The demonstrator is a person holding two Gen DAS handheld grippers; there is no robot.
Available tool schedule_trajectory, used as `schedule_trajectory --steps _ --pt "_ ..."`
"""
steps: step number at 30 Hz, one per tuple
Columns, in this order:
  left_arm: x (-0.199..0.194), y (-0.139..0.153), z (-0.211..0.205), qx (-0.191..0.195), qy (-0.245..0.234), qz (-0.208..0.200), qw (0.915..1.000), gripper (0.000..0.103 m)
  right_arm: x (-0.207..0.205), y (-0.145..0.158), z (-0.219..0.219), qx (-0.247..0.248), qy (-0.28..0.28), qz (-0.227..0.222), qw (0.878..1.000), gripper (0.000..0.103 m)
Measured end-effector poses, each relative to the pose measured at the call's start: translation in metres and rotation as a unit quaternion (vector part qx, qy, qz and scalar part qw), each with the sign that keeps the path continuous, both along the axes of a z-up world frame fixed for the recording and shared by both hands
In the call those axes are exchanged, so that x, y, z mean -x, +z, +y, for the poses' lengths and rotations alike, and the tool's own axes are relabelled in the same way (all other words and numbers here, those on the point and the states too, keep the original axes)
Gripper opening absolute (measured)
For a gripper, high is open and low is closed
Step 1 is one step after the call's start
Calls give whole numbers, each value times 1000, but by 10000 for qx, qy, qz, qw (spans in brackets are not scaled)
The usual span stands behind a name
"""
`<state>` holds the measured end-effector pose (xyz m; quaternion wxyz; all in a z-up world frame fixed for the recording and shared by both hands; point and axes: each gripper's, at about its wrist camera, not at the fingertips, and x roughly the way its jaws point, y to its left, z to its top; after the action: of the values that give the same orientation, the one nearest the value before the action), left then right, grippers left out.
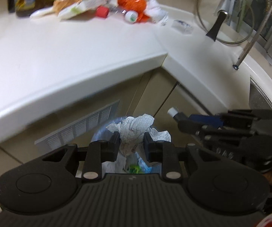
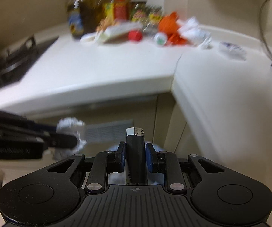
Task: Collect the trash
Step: 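Carry the tissue and lighter down over the wastebasket with both grippers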
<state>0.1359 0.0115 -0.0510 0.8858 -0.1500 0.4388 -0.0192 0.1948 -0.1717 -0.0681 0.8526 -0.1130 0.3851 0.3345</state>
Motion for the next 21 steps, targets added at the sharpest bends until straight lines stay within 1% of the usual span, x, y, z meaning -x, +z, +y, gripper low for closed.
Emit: schedule_trajectory --steps 4,10,15,21 --pt "-2 -19 1 66 222 239 9994 24 -4 -23 1 333 260 62 9991 22" --pt "-12 -53 -5 166 395 661 9969 24 -14 -49 0 597 471 151 9970 22" --pt "-23 -71 -10 81 400 925 9949 24 -20 -69 2 824 667 175 9942 22" --pt "-35 -88 -17 48 334 1128 9930 24 -28 -89 2 1003 803 243 9914 22"
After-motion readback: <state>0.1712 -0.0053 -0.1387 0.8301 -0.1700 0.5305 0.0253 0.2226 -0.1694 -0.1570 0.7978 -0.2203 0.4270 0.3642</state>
